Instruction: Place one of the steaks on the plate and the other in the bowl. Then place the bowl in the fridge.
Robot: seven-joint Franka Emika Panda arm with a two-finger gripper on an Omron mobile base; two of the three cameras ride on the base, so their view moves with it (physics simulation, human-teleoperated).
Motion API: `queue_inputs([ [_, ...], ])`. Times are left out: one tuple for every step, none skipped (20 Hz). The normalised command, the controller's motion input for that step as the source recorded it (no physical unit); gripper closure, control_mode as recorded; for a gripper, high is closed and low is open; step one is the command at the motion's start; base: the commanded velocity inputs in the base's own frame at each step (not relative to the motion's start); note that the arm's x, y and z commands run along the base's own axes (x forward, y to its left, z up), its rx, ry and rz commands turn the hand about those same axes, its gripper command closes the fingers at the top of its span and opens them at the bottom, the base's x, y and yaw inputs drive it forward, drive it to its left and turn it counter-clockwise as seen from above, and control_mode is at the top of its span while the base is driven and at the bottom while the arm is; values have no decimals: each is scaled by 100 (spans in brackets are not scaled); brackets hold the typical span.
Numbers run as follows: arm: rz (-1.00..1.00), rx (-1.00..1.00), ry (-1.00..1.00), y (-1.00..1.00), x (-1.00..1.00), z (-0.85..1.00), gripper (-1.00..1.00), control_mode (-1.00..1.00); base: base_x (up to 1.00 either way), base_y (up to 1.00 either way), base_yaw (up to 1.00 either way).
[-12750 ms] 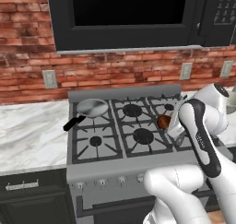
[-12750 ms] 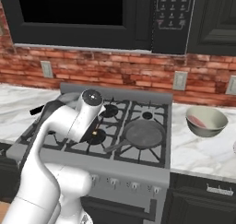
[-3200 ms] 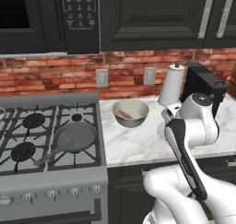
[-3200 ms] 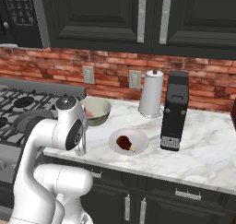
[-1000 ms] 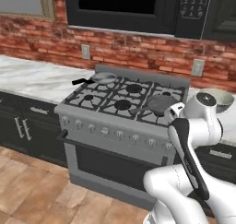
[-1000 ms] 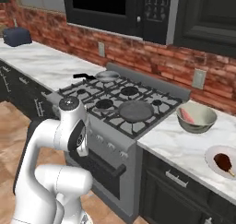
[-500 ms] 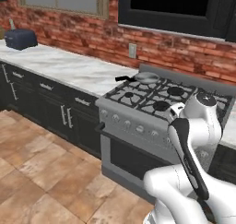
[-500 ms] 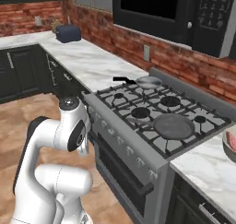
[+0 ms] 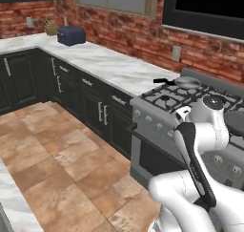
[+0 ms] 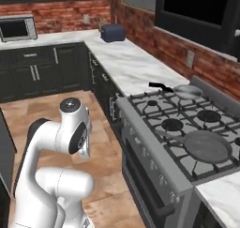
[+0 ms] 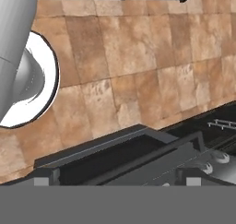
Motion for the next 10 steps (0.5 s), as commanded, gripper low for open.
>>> queue_inputs([
  [0,0,0,0,0,0,-100,100,30,0,34],
  [0,0,0,0,0,0,-100,100,34,1,33],
  [0,0,0,0,0,0,-100,100,40,0,35],
  [0,0,0,0,0,0,-100,100,39,0,36],
  [0,0,0,0,0,0,-100,100,41,0,36],
  [0,0,0,0,0,0,-100,100,50,0,35],
  [0,0,0,0,0,0,-100,100,56,0,33],
  [0,0,0,0,0,0,-100,100,54,0,32],
  [0,0,0,0,0,0,-100,100,60,0,31],
  [0,0,0,0,0,0,-100,100,71,0,28],
])
